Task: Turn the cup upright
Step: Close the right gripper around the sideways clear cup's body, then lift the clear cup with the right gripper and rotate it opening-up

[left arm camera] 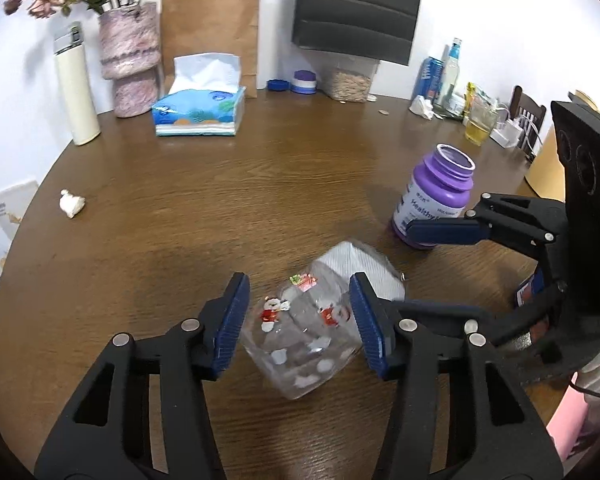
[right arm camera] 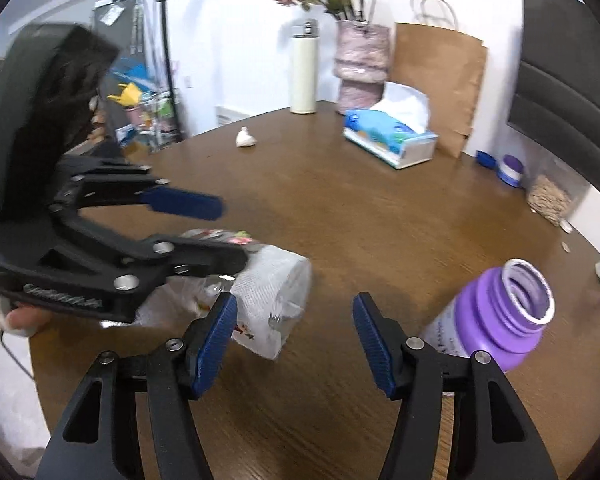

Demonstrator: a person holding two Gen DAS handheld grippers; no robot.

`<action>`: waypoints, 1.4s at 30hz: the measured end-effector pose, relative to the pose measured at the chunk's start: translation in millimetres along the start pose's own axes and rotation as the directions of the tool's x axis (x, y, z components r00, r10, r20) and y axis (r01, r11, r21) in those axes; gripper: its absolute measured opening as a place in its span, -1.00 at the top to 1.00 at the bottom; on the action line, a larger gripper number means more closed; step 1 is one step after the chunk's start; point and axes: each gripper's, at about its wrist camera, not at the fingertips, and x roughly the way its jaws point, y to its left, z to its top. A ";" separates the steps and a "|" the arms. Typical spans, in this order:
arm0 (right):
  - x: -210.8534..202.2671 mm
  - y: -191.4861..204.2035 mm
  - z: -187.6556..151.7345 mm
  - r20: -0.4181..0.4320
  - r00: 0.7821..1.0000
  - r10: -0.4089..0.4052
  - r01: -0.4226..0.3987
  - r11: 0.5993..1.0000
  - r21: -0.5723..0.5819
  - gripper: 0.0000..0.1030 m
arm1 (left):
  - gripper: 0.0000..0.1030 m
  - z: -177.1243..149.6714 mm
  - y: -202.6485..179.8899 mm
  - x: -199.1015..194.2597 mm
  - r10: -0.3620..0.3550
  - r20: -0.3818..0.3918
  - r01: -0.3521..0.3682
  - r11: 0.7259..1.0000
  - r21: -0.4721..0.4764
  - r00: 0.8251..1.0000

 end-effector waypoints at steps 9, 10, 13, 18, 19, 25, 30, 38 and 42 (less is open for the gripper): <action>-25.6 -2.9 12.4 0.021 0.996 -0.082 0.081 0.996 0.023 -0.25 | -0.44 -5.4 -14.3 -9.4 -0.132 -0.018 0.133 0.983 0.126 0.991; -33.5 -5.4 15.1 0.026 0.996 -0.091 0.090 0.996 0.026 -0.25 | -0.44 -4.4 -14.1 -5.1 -0.136 -0.036 0.140 0.983 0.122 0.990; -53.1 -10.3 19.7 0.053 0.996 -0.073 0.070 0.997 0.044 -0.30 | -0.49 -0.2 -21.8 12.8 -0.102 -0.092 0.115 0.981 0.155 0.991; -77.1 -19.4 32.6 0.075 0.997 0.001 -0.006 0.998 0.067 -0.30 | -0.22 -1.5 -47.7 41.4 -0.023 -0.200 0.079 0.958 0.276 0.980; -79.5 -21.5 35.1 0.073 0.997 0.011 -0.016 0.997 0.071 -0.30 | -0.20 -0.6 -53.5 42.4 -0.006 -0.194 0.065 0.952 0.299 0.981; -91.9 -37.5 50.6 0.134 0.987 0.086 -0.095 0.994 0.058 -0.59 | -0.19 17.7 -49.7 -8.8 -0.027 0.119 0.002 0.980 0.198 0.993; -89.0 -49.6 66.3 0.214 0.962 0.168 -0.185 0.981 0.063 -0.63 | -0.20 33.3 -52.5 -48.8 0.014 0.387 -0.061 0.992 0.112 0.922; -66.2 -64.3 83.1 0.232 0.883 0.408 -0.442 0.888 0.123 -0.63 | -0.20 45.2 -59.1 -54.9 0.013 0.560 -0.046 0.998 0.045 0.828; -59.2 -74.5 83.2 0.276 0.835 0.476 -0.530 0.830 0.171 -0.63 | -0.20 38.9 -66.0 -51.9 0.005 0.575 -0.034 0.999 0.040 0.818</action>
